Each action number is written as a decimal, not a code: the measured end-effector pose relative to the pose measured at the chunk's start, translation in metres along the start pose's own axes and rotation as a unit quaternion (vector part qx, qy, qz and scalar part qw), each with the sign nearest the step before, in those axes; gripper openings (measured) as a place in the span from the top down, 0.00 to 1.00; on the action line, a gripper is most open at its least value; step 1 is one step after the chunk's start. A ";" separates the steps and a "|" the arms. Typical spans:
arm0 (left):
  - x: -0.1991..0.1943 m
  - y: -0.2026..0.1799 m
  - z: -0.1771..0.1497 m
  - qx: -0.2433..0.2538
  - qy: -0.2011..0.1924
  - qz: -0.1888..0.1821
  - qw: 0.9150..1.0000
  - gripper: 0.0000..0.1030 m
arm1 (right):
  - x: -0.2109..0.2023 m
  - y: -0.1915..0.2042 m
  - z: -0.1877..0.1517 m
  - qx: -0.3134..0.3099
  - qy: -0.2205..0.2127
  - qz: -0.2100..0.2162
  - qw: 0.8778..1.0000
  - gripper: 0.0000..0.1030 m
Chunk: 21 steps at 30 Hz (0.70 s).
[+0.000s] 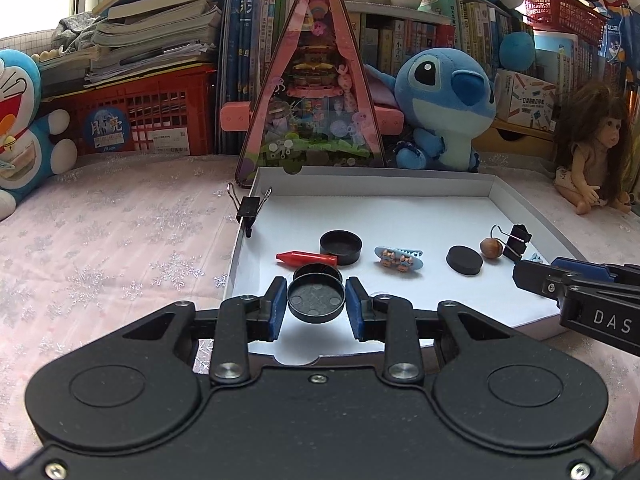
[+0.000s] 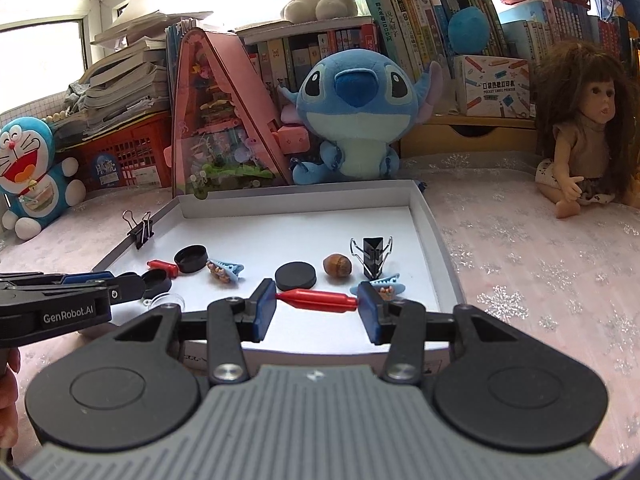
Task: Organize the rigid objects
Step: 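Carry the black lid and red stick into the tray and open both grippers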
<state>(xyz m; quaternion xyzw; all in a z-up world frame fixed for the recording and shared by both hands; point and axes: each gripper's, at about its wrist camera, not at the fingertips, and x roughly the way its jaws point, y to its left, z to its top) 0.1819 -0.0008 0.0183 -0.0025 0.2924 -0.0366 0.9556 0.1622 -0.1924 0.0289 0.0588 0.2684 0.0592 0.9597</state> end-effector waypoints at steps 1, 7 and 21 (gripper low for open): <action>0.001 0.000 0.000 0.000 0.000 0.000 1.000 0.71 | 0.002 0.001 0.000 -0.002 0.000 -0.002 1.000 0.51; 0.010 0.001 -0.001 -0.001 0.006 0.004 1.000 0.71 | 0.012 -0.002 0.000 0.005 0.010 -0.005 1.000 0.51; 0.024 0.001 0.002 -0.002 0.008 0.008 1.000 0.71 | 0.028 0.001 0.000 -0.007 0.020 -0.002 1.000 0.51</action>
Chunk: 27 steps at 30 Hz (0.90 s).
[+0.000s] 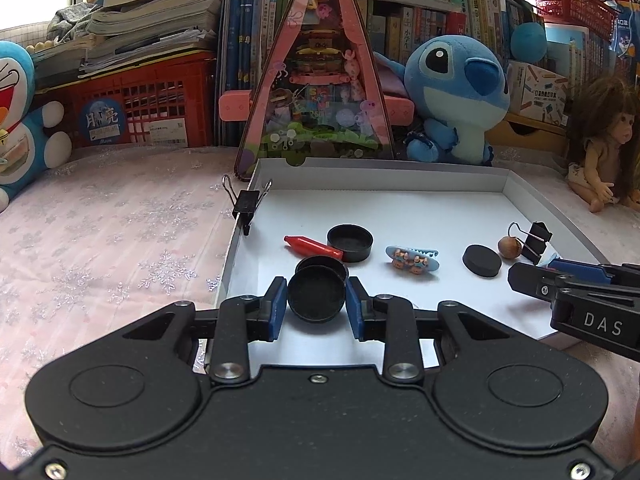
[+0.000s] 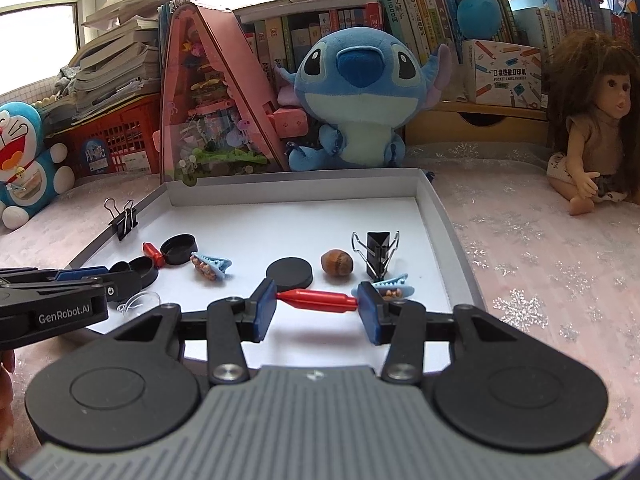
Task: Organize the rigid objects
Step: 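Carry the black lid and red stick into the tray and open both grippers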
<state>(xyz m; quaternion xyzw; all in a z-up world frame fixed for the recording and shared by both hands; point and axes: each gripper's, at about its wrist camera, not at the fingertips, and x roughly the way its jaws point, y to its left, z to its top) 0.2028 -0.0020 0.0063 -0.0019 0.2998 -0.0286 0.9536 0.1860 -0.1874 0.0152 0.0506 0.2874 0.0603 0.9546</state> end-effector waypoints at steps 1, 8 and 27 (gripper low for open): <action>0.002 -0.001 0.001 0.001 0.001 0.001 1.000 0.71 | 0.001 0.000 0.000 0.000 0.001 0.002 1.000 0.51; 0.014 -0.002 0.008 0.002 0.004 -0.004 1.000 0.71 | 0.013 0.001 0.005 0.002 0.015 0.018 1.000 0.51; 0.037 -0.003 0.017 0.009 0.003 0.007 1.000 0.71 | 0.044 0.008 0.021 -0.021 0.033 0.021 0.999 0.52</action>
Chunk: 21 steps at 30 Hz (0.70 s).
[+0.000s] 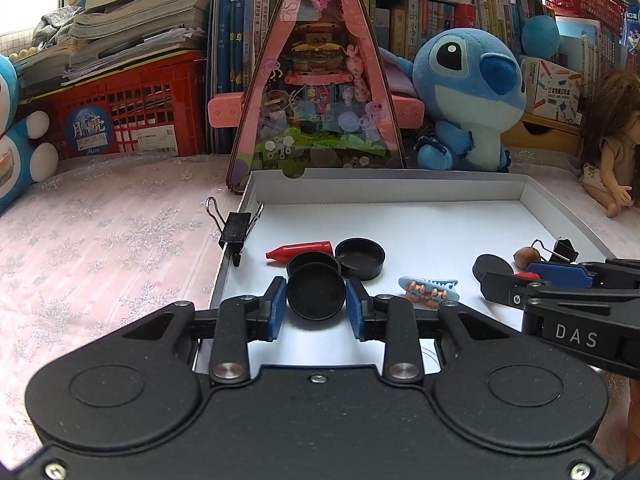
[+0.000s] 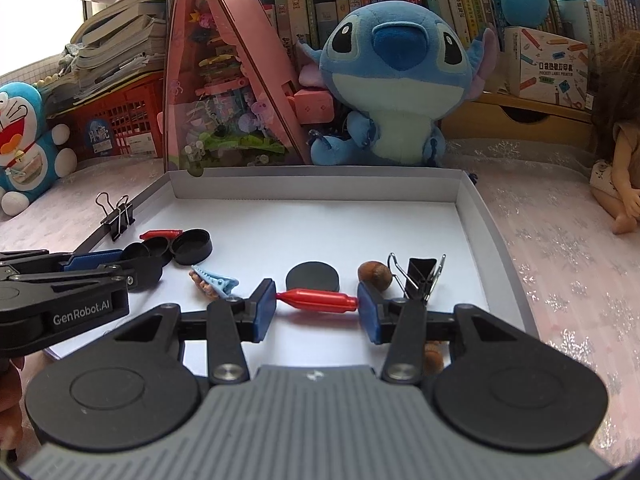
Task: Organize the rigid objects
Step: 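Carry the black lid and red stick into the tray and open both grippers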
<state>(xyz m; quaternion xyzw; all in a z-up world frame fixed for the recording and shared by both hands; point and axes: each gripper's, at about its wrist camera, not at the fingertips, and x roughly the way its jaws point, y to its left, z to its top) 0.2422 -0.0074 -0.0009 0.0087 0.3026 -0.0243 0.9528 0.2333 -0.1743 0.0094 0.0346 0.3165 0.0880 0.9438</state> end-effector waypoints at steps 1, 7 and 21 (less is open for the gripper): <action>0.000 0.000 0.000 0.002 -0.001 0.001 1.000 0.71 | 0.001 0.000 0.001 0.000 0.000 -0.001 1.000 0.52; 0.001 -0.002 -0.002 0.012 -0.003 0.006 1.000 0.71 | 0.004 0.000 0.001 0.005 -0.002 -0.001 1.000 0.50; 0.001 -0.004 -0.001 0.013 -0.001 0.005 1.000 0.60 | 0.001 0.000 0.001 0.019 -0.006 -0.004 1.000 0.37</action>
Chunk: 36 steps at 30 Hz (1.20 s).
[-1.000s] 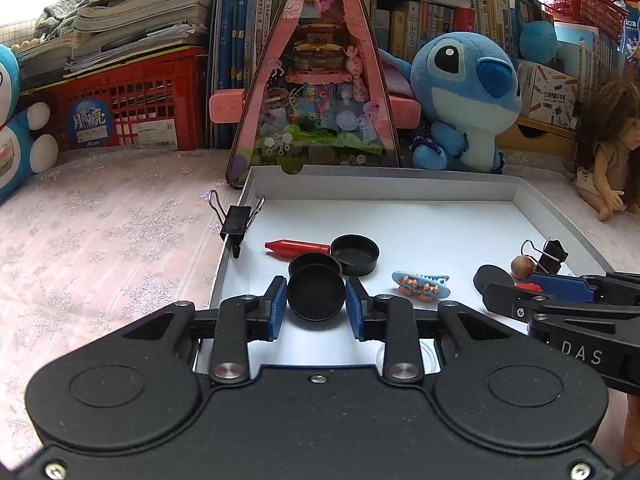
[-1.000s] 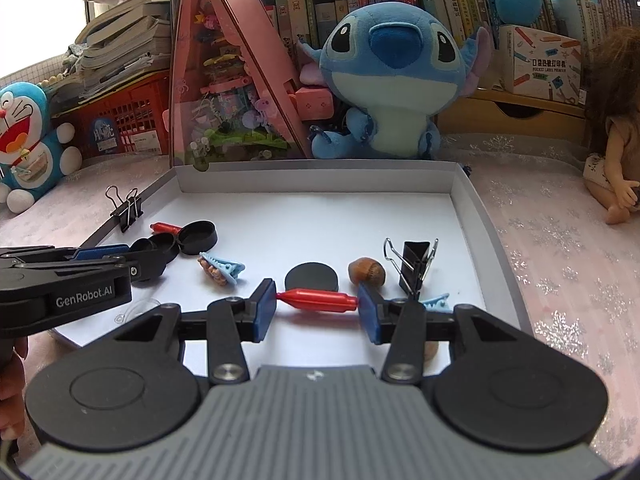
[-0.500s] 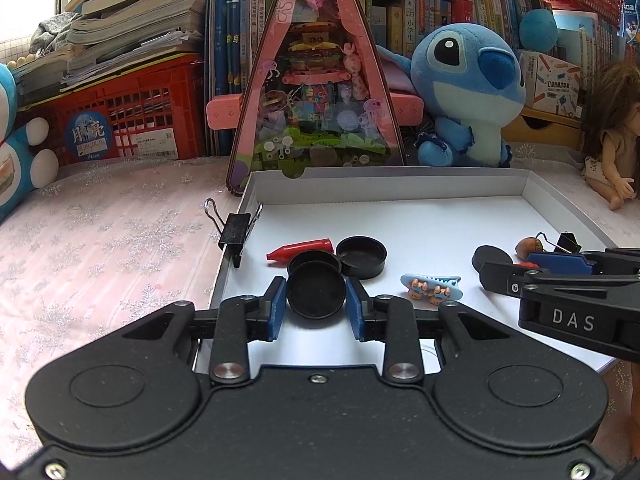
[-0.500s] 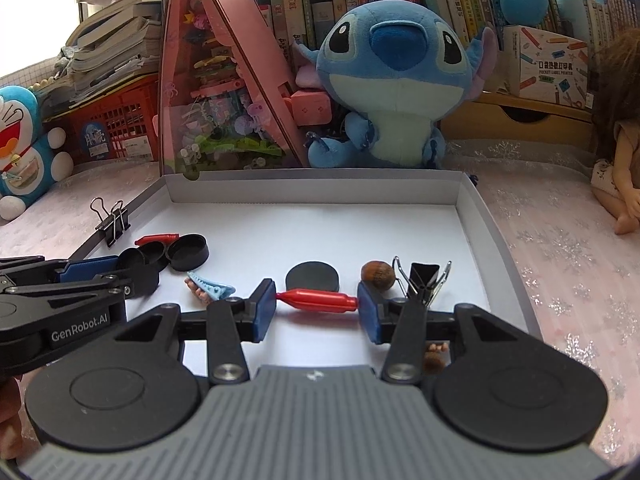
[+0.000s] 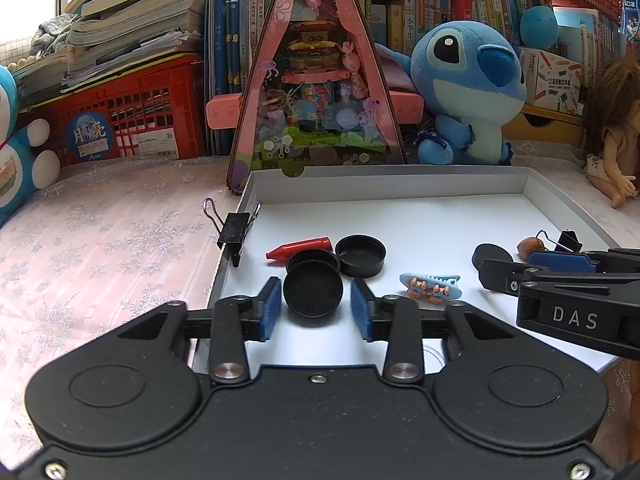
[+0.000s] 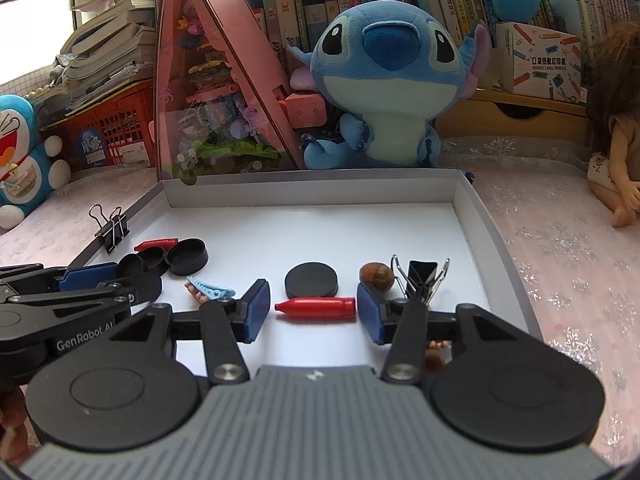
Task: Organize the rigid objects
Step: 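Carry the black lid and red stick into the tray and open both grippers, then lift both open grippers out of the tray and pull back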
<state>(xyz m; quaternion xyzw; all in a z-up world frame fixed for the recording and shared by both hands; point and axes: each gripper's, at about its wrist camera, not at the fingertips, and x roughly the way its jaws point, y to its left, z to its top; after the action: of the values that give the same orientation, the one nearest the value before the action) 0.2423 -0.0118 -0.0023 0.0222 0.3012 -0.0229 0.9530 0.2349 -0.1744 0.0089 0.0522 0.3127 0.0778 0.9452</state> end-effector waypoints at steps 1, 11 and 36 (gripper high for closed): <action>-0.001 0.000 0.000 0.000 0.000 -0.001 1.000 0.57 | -0.001 0.000 0.000 0.002 0.000 0.000 1.000 0.36; -0.022 0.001 -0.001 0.002 -0.012 -0.003 1.000 0.42 | -0.022 0.004 -0.003 -0.009 -0.022 -0.001 1.000 0.27; -0.095 0.000 -0.027 -0.006 -0.029 -0.046 0.999 0.26 | -0.092 0.003 -0.026 -0.019 -0.049 -0.018 0.998 0.13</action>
<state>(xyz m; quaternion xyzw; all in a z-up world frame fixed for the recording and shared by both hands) 0.1492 -0.0070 0.0303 0.0020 0.2744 -0.0656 0.9594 0.1458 -0.1864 0.0426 0.0321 0.2656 0.0644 0.9614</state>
